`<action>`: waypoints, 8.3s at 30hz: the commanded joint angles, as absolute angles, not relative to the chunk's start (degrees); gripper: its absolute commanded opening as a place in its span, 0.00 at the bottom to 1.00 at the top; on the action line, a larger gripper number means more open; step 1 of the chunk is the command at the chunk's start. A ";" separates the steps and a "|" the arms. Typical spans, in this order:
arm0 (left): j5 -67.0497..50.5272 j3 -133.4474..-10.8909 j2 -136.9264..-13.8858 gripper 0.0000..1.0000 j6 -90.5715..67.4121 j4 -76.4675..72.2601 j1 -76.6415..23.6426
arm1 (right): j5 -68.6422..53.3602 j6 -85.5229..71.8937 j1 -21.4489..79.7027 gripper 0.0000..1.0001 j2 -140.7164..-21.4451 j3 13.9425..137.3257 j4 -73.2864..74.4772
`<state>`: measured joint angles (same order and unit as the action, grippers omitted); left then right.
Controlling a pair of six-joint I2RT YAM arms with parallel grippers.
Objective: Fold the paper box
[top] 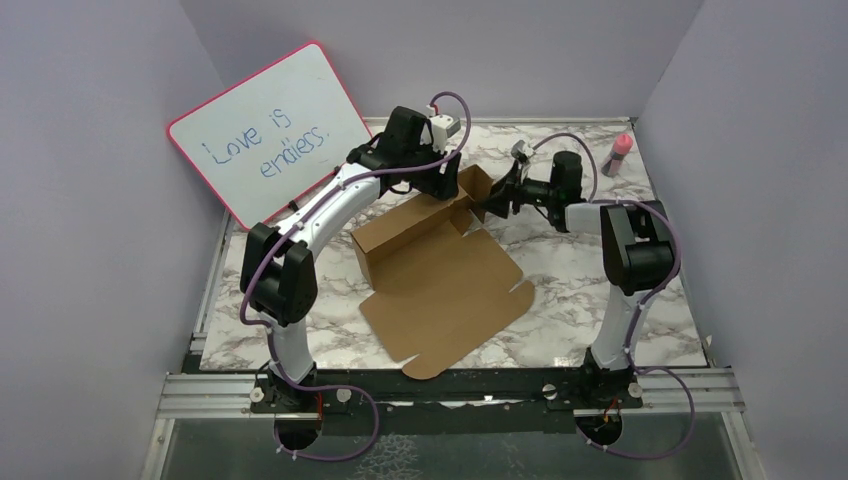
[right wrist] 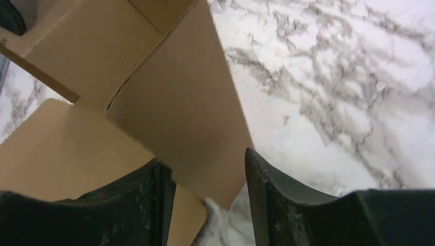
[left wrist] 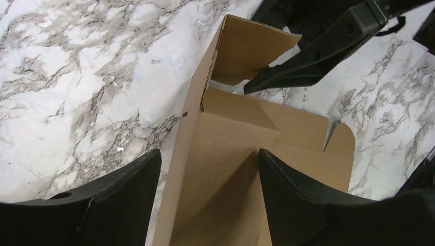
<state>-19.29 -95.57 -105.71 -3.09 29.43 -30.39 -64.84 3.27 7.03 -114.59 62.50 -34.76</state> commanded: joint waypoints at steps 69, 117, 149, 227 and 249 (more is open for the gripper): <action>-3.42 -91.07 -87.39 0.81 -4.58 35.51 -25.63 | 11.21 -6.88 41.57 0.01 -85.30 40.49 -34.95; -8.77 -80.36 -87.93 0.70 8.21 40.58 -23.97 | -13.66 2.58 37.07 0.01 -96.07 47.13 -41.81; -9.14 -81.02 -89.62 0.72 6.04 41.03 -23.88 | -7.20 -6.61 43.77 0.29 -90.21 36.83 -43.09; -12.44 -66.68 -78.14 0.68 3.26 34.85 -23.88 | -77.08 27.21 27.77 0.53 -126.19 91.18 -2.06; -10.07 -66.91 -79.60 0.68 1.65 34.36 -23.56 | -70.25 19.59 30.62 0.42 -119.48 77.52 -17.72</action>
